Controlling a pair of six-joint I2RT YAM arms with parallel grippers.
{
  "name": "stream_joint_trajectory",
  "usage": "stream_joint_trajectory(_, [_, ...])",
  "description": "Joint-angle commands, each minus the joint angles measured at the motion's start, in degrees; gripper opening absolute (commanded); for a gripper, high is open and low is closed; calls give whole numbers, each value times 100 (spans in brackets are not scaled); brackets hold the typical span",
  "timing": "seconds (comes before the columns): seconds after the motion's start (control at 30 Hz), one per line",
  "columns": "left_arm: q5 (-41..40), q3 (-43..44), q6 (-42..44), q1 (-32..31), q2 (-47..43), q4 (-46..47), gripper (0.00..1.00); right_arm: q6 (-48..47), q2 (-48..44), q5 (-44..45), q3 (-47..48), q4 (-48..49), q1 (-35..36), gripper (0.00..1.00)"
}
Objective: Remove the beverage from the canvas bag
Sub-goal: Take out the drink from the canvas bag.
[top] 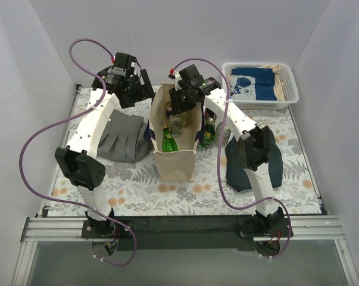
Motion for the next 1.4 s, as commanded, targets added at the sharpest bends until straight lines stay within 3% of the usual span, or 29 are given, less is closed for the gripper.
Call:
stream_joint_trajectory(0.0, [76,15,63,18,-276,37,81,58,-5,-147,104,140,16,35])
stream_joint_trajectory(0.13, [59,6,63,18,-276,29,81,50,-75,-209,-45,123,16,22])
stream_joint_trajectory(0.17, [59,6,63,27,-285,29,81,50,-84,-218,-72,123,16,17])
stream_joint_trajectory(0.2, [59,6,63,27,-285,29,81,50,-93,-226,-89,123,7,4])
stream_joint_trajectory(0.23, [67,6,63,27,-285,29,81,50,-110,-244,-124,114,7,1])
stream_joint_trajectory(1.37, [234,23,2,18,-408,55,80,-30,-1446,-464,42,-18,112,1])
